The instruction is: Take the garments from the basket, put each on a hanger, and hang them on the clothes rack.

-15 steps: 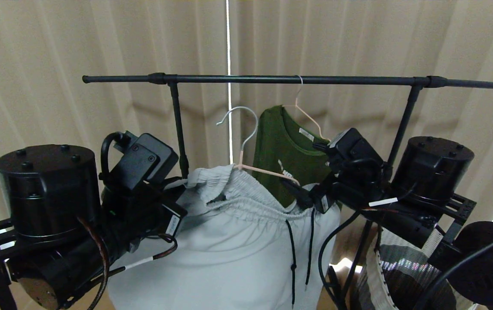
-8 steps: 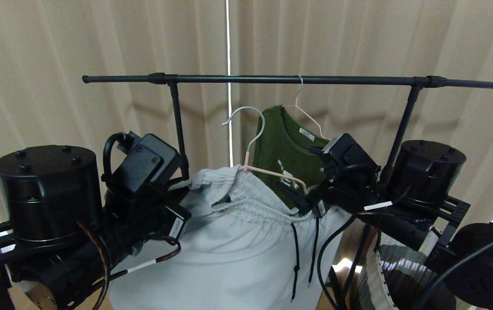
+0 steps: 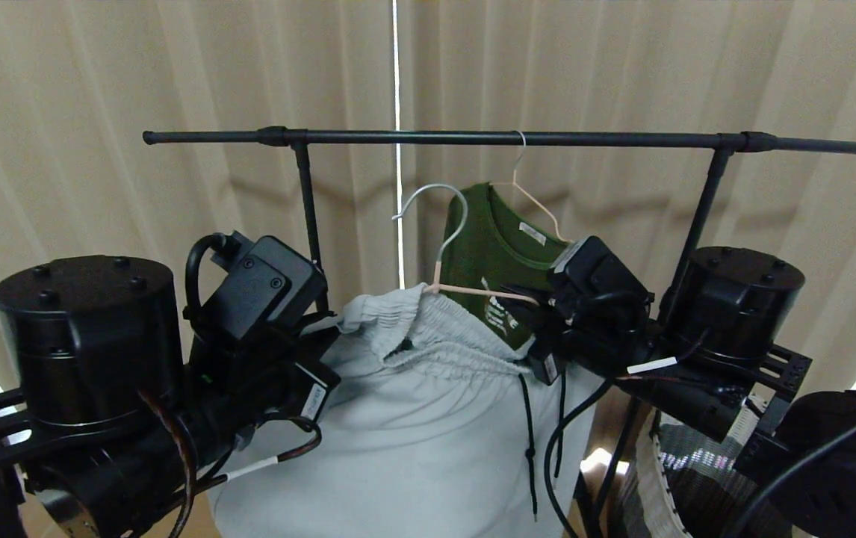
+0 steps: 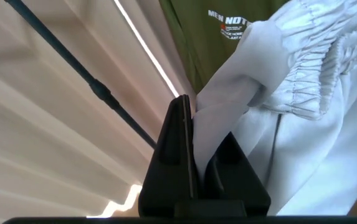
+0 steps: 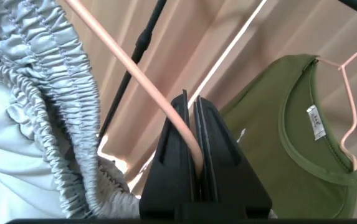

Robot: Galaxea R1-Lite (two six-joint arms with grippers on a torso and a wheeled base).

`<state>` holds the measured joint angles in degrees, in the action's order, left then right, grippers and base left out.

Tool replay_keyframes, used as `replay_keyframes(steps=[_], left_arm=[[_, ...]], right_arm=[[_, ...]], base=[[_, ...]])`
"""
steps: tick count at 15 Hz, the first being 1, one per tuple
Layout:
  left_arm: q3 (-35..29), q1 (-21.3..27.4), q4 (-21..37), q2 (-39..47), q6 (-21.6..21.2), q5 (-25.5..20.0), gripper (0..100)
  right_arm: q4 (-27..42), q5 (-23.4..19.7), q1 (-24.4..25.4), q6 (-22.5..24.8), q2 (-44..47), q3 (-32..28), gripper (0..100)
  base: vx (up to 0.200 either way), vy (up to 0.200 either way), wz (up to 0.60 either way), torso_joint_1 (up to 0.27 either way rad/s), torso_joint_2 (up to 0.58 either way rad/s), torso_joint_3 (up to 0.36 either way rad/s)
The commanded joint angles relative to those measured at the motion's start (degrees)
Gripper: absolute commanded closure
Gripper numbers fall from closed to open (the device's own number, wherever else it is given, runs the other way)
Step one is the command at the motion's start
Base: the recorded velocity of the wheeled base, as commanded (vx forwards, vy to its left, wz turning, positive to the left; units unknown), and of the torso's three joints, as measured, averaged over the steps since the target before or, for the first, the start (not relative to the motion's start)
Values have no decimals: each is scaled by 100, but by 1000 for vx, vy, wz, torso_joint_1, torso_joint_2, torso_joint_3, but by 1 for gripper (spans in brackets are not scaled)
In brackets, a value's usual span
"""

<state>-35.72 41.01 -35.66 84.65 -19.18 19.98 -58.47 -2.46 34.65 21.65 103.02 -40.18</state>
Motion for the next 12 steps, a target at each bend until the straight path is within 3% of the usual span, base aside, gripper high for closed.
replay_keyframes(steps=[1,3,4,9,12], left_arm=[[-32,-14,6,-45,28,15,100],[-58,-128,15,-159,125,-196,100],[-58,-163,33,-186,160,-513,0],[-32,-269,33,-511,379,-979,0],[74,-620,50,-1021,388,-1145,0]], right_arm=[[2,27,-2,6,-1,-7,100],[-24,88,-10,6,-28,1,100],[-33,114,-10,-3,-28,-7,100],[-24,308,-90,-21,-160,10,100],[-33,369,-292,-38,-371,186,100]], base=[[0,0,0,0,0,0],[0,0,0,0,0,0],[0,0,0,0,0,0],[0,0,0,0,0,0],[0,0,0,0,0,0]])
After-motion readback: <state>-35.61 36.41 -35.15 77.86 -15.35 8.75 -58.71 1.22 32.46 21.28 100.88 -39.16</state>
